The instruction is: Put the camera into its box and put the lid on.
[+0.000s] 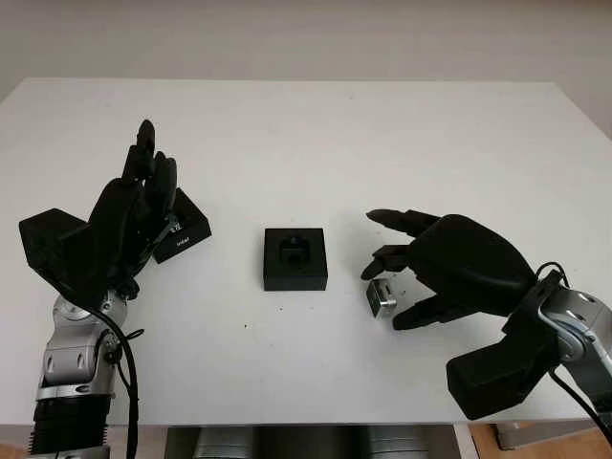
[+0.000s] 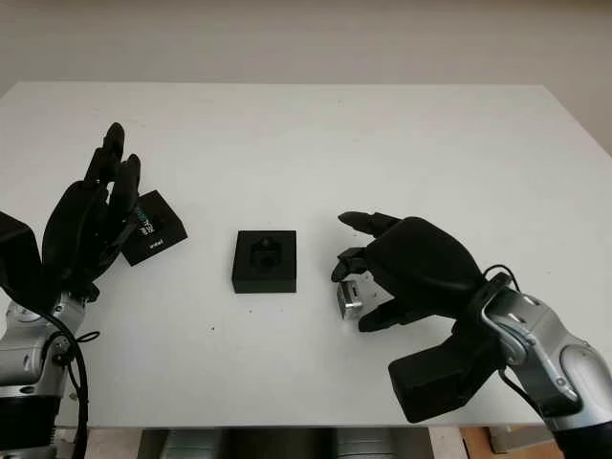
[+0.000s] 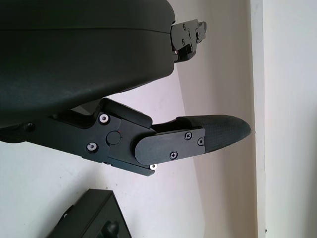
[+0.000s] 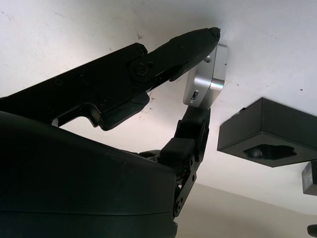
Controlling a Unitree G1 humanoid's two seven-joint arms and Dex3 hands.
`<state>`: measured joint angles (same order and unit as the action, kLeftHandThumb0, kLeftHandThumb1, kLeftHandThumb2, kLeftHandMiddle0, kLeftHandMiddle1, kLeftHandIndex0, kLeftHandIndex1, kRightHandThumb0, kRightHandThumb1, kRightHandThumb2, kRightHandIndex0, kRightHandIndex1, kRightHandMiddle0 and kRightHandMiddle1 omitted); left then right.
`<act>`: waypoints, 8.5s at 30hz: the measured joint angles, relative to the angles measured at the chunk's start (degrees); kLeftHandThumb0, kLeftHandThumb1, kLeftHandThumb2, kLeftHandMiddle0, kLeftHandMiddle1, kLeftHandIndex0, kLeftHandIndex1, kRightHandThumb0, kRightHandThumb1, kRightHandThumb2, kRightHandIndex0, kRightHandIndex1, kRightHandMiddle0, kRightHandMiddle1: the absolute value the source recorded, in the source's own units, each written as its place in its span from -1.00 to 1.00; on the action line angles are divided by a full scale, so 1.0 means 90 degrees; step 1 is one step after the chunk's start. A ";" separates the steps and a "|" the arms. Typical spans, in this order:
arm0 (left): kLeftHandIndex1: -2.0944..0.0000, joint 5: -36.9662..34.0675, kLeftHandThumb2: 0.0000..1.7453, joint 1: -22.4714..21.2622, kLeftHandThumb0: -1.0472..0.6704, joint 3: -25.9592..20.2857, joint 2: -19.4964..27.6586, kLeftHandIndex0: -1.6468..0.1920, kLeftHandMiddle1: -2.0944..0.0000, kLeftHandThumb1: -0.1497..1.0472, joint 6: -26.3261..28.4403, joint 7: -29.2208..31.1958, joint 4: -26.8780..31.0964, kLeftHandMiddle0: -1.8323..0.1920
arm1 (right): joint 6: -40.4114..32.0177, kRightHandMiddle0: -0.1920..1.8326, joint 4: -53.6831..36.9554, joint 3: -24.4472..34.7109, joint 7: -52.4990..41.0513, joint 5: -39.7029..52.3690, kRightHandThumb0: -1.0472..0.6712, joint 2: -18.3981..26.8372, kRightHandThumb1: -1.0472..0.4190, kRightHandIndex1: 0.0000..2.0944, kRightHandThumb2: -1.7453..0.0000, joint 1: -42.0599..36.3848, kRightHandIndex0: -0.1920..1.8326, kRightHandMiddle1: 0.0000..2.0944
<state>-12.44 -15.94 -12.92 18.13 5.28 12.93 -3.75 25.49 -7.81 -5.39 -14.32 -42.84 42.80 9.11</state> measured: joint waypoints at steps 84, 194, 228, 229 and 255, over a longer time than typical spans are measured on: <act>1.00 0.0006 -0.39 0.0061 -0.68 -0.0075 0.0003 1.00 1.00 1.00 0.0034 0.0036 0.0002 1.00 | -0.2115 -0.51 0.1822 0.0509 0.0066 0.4621 -0.37 -0.2771 -0.95 -0.99 0.94 0.1002 -0.68 0.58; 1.00 0.0066 -0.39 0.0221 -0.68 -0.0100 -0.0062 1.00 1.00 1.00 0.0144 -0.0027 0.0196 1.00 | -0.0801 -0.43 0.5546 0.0133 -0.1176 0.4513 -0.34 -0.3640 -0.89 -0.95 0.94 0.2517 -0.69 0.52; 1.00 0.0051 -0.41 0.0221 -0.70 -0.0098 -0.0093 1.00 1.00 1.00 0.0131 -0.0035 0.0194 1.00 | -0.1015 -0.41 0.5426 0.0021 -0.1110 0.4578 -0.40 -0.3893 -0.90 -0.95 0.94 0.2508 -0.69 0.51; 1.00 0.0051 -0.41 0.0221 -0.70 -0.0099 -0.0093 1.00 1.00 1.00 0.0131 -0.0023 0.0193 1.00 | -0.1014 -0.41 0.5422 0.0021 -0.1110 0.4578 -0.40 -0.3893 -0.90 -0.95 0.94 0.2506 -0.69 0.50; 1.00 0.0042 -0.40 0.0222 -0.69 -0.0100 -0.0094 1.00 1.00 1.00 0.0134 0.0001 0.0194 1.00 | -0.1309 -0.98 0.5138 -0.0110 -0.1587 0.4443 -0.66 -0.3694 -0.75 -1.00 0.94 0.2482 -1.00 -0.83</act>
<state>-12.07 -13.94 -13.82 17.29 6.48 12.94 -2.00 13.71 38.43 -6.38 -28.60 -2.85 9.55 31.45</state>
